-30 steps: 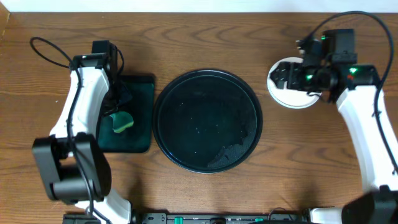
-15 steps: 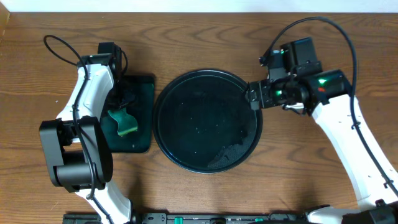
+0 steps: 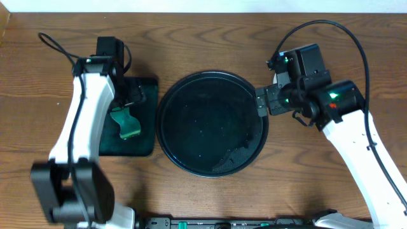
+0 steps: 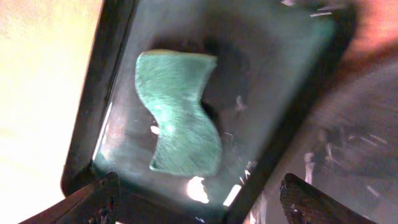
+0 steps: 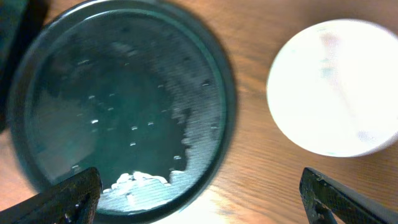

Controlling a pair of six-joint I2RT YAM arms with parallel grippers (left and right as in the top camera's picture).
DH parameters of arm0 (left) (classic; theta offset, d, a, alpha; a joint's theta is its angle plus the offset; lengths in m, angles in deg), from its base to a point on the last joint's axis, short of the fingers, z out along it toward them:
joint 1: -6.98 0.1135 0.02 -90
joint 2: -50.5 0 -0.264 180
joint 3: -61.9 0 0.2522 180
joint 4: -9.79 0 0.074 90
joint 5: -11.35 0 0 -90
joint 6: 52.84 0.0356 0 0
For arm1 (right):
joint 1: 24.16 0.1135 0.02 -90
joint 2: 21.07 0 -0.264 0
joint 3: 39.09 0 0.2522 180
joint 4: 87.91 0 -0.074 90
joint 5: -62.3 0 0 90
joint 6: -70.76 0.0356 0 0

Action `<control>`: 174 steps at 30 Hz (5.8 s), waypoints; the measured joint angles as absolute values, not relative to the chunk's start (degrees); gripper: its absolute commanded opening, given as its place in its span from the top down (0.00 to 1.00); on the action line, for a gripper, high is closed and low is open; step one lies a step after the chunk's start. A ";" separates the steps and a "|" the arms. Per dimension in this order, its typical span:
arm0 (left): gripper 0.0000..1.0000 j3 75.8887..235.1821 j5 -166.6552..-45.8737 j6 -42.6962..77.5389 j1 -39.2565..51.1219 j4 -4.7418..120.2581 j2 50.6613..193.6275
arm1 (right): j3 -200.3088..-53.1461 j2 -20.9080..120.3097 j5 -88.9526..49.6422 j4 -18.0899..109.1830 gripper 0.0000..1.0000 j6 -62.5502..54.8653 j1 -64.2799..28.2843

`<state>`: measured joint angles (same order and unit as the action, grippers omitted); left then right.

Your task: Clean dirty plates on tray and stack at the side

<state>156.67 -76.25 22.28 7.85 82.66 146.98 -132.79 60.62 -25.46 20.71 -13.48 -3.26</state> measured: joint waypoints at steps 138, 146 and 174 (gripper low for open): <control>0.17 156.78 -76.95 28.23 -6.21 106.53 95.71 | -56.58 -19.73 -10.25 94.52 0.01 -13.02 -25.00; 0.17 156.78 -76.95 28.23 -6.21 106.55 95.71 | -53.61 -20.12 -9.48 95.50 0.01 -12.02 -25.00; 0.17 156.78 -76.98 28.23 -6.21 106.53 95.71 | -53.23 -20.38 -15.97 75.33 0.01 -10.29 -23.87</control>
